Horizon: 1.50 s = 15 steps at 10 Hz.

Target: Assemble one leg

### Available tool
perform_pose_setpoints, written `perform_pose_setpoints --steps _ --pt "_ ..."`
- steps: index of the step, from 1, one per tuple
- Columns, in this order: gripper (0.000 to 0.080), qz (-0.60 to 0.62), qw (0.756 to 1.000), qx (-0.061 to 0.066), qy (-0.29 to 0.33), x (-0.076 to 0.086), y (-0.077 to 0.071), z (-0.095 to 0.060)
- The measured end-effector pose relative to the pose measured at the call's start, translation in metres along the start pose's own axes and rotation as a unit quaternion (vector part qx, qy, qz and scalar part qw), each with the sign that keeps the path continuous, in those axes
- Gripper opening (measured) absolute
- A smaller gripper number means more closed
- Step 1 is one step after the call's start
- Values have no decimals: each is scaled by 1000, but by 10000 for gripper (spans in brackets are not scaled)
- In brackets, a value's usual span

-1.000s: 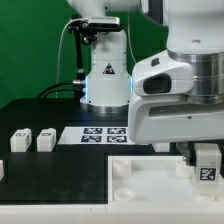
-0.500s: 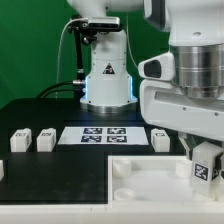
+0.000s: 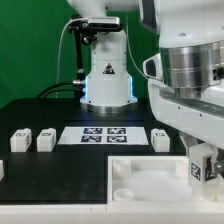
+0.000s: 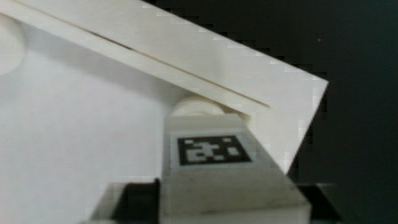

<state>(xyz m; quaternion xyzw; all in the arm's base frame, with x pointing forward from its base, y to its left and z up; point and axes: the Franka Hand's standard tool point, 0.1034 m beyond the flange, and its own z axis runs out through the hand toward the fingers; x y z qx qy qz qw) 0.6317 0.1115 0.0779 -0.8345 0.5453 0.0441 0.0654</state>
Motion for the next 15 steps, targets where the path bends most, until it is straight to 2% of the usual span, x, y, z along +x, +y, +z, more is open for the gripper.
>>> perform_pose_setpoints --steps 1,2,3,4,7,8,10,11,12,13,14,15 --pt "498 -33 999 0 0 0 0 0" --pt "498 -102 995 -5 2 -1 0 0" --pt "616 -181 983 0 8 -1 -1 -1" --pt "639 -243 970 8 16 1 0 0" --pt "648 -378 926 1 20 1 0 1" --pt "649 -477 878 -20 37 -3 -1 1" --pt "649 -570 820 -26 38 -12 -3 -1" --pt "649 -629 776 -30 37 -12 -1 -2" --pt "649 -649 759 -25 46 -8 -1 -3" --pt "649 -647 761 -25 46 -7 0 -3" --pt "562 -646 761 -25 46 -7 -1 -3" --pt "416 -631 774 -22 45 -8 -1 -2"
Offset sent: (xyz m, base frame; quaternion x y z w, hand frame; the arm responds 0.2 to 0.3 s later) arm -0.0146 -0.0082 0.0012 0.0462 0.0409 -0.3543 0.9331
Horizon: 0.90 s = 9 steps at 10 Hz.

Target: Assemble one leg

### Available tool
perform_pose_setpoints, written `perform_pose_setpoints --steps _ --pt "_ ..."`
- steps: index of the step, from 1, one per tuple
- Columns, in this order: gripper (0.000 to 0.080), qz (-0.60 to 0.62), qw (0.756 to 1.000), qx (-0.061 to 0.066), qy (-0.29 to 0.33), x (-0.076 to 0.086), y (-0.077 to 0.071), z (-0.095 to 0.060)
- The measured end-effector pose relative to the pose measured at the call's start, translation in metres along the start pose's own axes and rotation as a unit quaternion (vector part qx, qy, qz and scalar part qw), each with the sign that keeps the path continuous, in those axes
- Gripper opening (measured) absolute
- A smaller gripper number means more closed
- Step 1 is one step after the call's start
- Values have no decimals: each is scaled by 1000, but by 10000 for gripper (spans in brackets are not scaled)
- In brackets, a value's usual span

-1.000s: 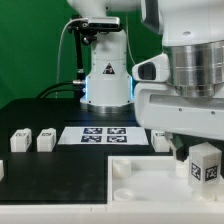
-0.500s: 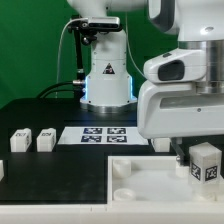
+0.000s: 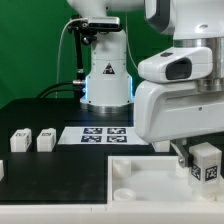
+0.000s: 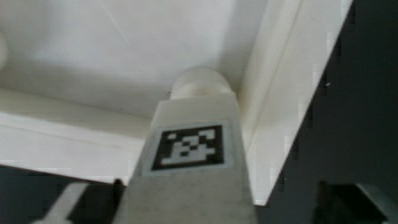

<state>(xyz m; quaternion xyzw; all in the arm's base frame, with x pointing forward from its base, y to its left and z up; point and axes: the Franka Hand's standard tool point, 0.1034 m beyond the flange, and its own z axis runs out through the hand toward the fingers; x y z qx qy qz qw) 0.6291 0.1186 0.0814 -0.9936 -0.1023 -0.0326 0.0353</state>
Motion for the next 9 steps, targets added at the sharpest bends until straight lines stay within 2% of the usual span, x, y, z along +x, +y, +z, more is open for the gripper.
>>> perform_pose_setpoints --steps 1,2,4,6,8,9 --pt "289 0 1000 0 0 0 0 0" --pt "289 14 1000 0 0 0 1 0" --pt "294 176 984 5 1 0 4 1" --pt "294 330 944 10 1 -1 8 2" --pt "294 476 879 25 -7 -2 10 2" --pt "294 544 838 30 -14 -3 10 3"
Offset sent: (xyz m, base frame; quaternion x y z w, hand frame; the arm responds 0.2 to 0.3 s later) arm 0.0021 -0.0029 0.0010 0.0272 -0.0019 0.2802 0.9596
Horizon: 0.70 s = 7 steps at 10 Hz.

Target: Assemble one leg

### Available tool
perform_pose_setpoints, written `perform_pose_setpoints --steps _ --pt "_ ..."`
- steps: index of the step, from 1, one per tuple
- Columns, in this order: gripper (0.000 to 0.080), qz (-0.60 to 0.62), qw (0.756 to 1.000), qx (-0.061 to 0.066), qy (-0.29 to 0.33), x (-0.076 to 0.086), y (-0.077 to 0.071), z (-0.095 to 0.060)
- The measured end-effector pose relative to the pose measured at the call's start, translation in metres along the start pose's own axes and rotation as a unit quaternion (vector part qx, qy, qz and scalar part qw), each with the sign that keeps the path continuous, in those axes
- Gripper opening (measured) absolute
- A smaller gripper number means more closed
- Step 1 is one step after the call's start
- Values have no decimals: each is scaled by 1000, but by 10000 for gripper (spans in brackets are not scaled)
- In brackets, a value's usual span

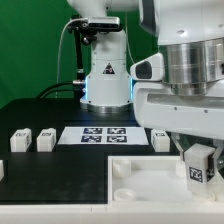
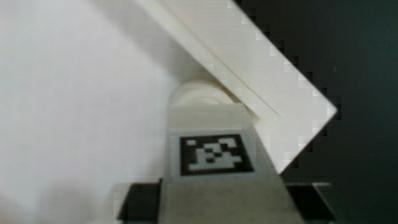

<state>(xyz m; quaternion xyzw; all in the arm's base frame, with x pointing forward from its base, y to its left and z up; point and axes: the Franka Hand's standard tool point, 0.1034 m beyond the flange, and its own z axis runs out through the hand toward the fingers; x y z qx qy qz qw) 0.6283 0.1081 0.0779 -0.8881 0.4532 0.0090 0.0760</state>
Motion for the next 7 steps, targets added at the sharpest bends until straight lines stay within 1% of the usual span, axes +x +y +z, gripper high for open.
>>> perform_pose_setpoints --steps 1,2,4,5,7 --pt "294 56 998 -2 -3 -3 0 1" --pt "294 129 992 -3 -3 -5 -1 1" --pt "295 198 980 -4 -2 -9 -3 2" --pt "295 243 970 -5 -3 -13 -4 3" --pt "295 224 974 -5 -3 -13 -4 3"
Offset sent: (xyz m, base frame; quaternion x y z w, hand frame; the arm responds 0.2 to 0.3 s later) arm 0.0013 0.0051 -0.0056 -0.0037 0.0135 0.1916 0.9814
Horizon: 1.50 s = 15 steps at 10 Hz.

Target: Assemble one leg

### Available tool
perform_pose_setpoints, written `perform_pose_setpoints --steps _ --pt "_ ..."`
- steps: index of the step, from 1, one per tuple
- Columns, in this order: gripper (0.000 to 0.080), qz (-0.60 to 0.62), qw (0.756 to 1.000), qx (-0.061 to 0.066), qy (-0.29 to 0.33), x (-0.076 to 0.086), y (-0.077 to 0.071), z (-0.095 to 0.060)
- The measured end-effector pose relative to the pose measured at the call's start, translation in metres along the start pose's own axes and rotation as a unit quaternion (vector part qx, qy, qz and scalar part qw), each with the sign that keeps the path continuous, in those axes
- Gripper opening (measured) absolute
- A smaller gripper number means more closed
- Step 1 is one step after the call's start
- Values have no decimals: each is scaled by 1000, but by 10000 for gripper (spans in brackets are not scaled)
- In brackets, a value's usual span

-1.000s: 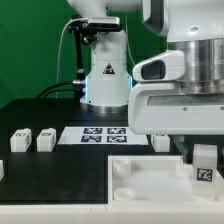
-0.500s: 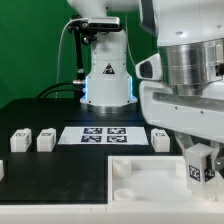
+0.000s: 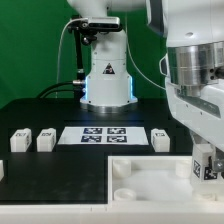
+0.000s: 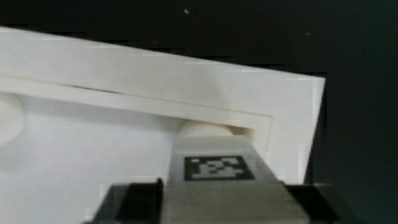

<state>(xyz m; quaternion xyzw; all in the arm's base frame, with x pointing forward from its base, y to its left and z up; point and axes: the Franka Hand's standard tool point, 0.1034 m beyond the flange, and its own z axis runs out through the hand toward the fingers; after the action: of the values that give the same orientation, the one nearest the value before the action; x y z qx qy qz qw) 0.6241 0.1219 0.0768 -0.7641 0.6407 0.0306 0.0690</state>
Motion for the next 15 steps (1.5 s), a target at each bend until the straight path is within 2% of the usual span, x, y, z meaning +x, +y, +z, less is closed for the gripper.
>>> perform_pose_setpoints --steps 1,2,3,4,5,7,8,10,11,12,14,15 --pt "481 -44 999 -1 1 0 1 0" --pt "591 -108 994 -10 -1 -2 4 1" --pt "591 -226 973 -32 -5 -2 9 1" --pt "639 -325 945 -45 -7 -2 8 -1" --pt "647 -335 941 -42 -7 -2 7 0" --pt "647 -428 903 -41 -10 -1 7 0" --pt "649 -489 871 -41 -11 -1 6 0" --pt "649 -621 783 -39 -7 0 -5 -2" --pt "649 -660 751 -37 -7 8 -8 -4" --pt "649 -693 720 -38 -9 7 -7 -3" --pt "649 -678 734 -38 -8 7 -7 -3" --pt "529 -642 766 -36 -9 5 -7 -3"
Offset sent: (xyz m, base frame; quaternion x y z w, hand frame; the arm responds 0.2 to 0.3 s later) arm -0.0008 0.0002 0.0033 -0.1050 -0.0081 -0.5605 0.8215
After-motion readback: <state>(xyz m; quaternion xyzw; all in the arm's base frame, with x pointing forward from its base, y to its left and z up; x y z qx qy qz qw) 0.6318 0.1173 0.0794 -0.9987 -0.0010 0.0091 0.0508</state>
